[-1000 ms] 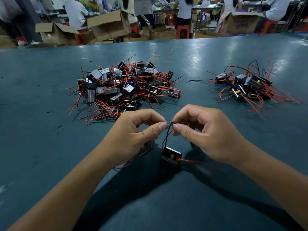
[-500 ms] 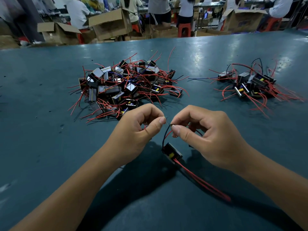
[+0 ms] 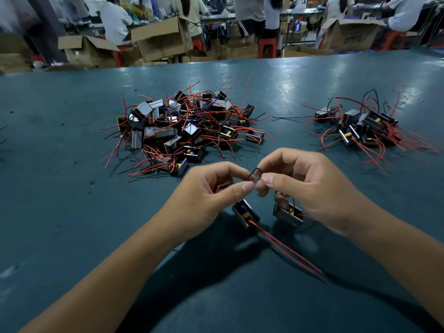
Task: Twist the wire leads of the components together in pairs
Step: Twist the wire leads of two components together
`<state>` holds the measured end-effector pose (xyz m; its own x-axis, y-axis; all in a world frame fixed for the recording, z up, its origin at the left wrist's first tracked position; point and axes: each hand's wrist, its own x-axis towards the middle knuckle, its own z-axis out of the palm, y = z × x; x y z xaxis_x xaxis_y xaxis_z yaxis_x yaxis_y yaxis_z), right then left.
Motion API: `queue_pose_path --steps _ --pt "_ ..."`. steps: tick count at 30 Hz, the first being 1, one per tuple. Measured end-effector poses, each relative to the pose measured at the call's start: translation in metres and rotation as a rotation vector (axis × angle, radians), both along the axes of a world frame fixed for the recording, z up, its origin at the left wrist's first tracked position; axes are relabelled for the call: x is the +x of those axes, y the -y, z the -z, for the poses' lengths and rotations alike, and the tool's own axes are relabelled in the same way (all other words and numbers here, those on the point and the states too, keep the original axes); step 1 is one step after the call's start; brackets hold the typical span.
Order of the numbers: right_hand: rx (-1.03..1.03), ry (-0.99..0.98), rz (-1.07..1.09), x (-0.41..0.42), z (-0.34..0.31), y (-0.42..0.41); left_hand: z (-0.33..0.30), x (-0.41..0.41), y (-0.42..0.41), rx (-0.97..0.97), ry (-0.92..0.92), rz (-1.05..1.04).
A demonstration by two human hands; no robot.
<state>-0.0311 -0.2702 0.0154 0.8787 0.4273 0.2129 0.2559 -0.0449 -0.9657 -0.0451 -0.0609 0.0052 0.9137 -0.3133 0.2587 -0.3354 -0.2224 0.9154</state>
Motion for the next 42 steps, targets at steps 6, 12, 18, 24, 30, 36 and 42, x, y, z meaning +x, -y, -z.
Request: queue_pose_path --steps 6,12,18,24,30,36,42 --pt "-0.05 0.012 0.01 0.004 -0.001 0.003 0.001 0.001 -0.001 -0.032 0.006 -0.029" --pt "-0.084 0.021 -0.018 0.004 -0.008 0.006 0.001 0.003 -0.007 -0.004 0.007 -0.034" --pt "-0.059 0.031 0.207 0.025 -0.022 0.033 0.004 0.01 -0.012 -0.114 -0.111 -0.109" --pt "-0.041 0.212 0.74 0.071 -0.04 0.079 0.0 0.01 -0.011 -0.156 -0.011 -0.169" --pt "-0.664 0.356 0.879 0.064 -0.034 0.07 -0.005 0.011 -0.019 -0.042 0.114 -0.249" --pt "-0.523 0.282 0.134 0.006 0.002 -0.011 -0.007 0.008 -0.017 -0.182 0.102 -0.149" --pt "-0.523 0.204 -0.109 -0.005 0.021 -0.028 -0.007 0.005 -0.013 -0.222 0.048 -0.061"
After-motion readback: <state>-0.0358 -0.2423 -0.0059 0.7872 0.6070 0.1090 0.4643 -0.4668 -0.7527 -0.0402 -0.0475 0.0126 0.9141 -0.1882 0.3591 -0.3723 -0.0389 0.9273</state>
